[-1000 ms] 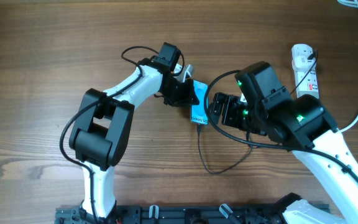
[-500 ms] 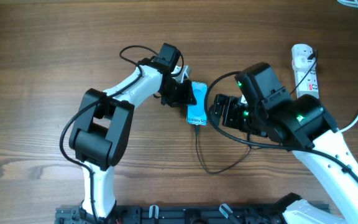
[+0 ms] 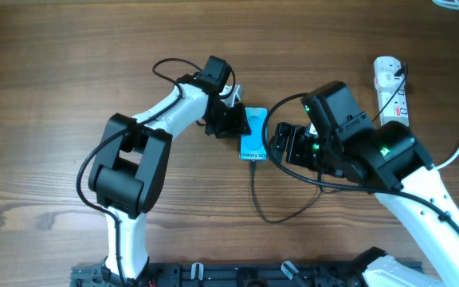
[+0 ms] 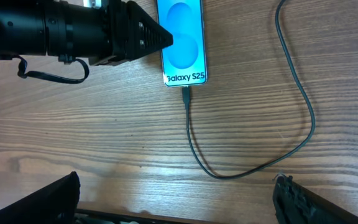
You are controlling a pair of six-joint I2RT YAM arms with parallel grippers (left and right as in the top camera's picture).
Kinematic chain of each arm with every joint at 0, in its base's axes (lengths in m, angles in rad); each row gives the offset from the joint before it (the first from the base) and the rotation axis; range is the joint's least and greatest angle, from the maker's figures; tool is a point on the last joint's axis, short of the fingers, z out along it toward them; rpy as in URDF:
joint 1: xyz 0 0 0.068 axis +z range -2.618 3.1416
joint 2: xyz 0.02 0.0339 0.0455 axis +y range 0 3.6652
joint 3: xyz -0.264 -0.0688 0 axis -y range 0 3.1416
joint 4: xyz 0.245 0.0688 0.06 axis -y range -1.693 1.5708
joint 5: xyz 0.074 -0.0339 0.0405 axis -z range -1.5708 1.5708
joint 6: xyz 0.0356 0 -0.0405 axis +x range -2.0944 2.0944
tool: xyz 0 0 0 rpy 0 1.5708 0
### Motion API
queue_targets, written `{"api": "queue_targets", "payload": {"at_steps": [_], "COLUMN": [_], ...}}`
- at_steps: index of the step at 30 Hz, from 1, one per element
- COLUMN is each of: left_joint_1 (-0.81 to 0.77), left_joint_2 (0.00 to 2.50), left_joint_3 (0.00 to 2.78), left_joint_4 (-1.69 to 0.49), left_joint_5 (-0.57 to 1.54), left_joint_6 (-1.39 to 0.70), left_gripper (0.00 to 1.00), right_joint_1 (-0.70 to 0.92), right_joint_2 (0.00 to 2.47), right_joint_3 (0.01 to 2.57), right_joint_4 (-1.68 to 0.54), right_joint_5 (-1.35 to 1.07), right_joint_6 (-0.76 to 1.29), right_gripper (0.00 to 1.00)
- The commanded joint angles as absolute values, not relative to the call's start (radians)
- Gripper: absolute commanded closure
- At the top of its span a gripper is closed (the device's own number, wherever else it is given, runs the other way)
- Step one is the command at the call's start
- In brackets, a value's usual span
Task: Plug charger to phone and switch on socket
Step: 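Lower the plugged phone flat onto the table with the left gripper, then release the phone and move the right gripper to the power strip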
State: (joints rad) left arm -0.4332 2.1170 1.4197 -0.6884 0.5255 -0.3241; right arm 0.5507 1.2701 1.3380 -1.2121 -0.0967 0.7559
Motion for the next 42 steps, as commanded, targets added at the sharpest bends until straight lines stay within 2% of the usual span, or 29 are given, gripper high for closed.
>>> {"api": "queue_targets", "payload": {"at_steps": [1,3,5,6,9,10,16,22,26,33,42], "left_joint_1": [-0.435,-0.432,-0.419,-0.410,-0.376,-0.363,-0.301,-0.290,-0.290,-0.290,-0.290], "left_joint_2": [2.123,2.122,2.113,2.106,2.072,2.054,1.898,1.707,1.665,1.666,1.666], "left_joint_3": [1.417,1.418,1.421,1.427,1.458,1.476,1.580,1.591,1.591,1.591,1.591], "left_joint_4": [-0.696,-0.700,-0.710,-0.724,-0.774,-0.797,-0.931,-0.933,-0.933,-0.933,-0.933], "left_joint_5": [0.484,0.476,0.477,0.477,0.476,0.470,0.250,0.044,0.043,0.043,0.043], "left_joint_6": [-0.323,-0.322,-0.323,-0.323,-0.322,-0.322,-0.323,-0.323,-0.323,-0.323,-0.323], "left_gripper": [0.63,0.59,0.45,0.33,0.21,0.00,0.00,0.00,0.00,0.00,0.00], "right_joint_1": [0.548,0.548,0.548,0.548,0.532,0.517,0.305,-0.004,-0.148,-0.374,-0.453], "right_joint_2": [1.273,1.273,1.273,1.273,1.273,1.273,1.301,1.513,1.639,1.736,1.820], "right_joint_3": [1.359,1.359,1.359,1.359,1.359,1.359,1.396,1.659,1.768,1.769,1.765], "right_joint_4": [-1.222,-1.236,-1.251,-1.253,-1.259,-1.262,-1.312,-1.462,-1.440,-1.306,-1.179], "right_joint_5": [-0.094,-0.064,-0.034,-0.032,-0.007,-0.002,-0.006,-0.010,0.031,0.045,0.049], "right_joint_6": [0.758,0.758,0.740,0.699,0.680,0.679,0.581,0.396,0.363,0.410,0.472], "right_gripper": [0.00,0.00,0.01,0.00,0.00,0.00,0.00,0.00,0.00,0.00,0.00]}}
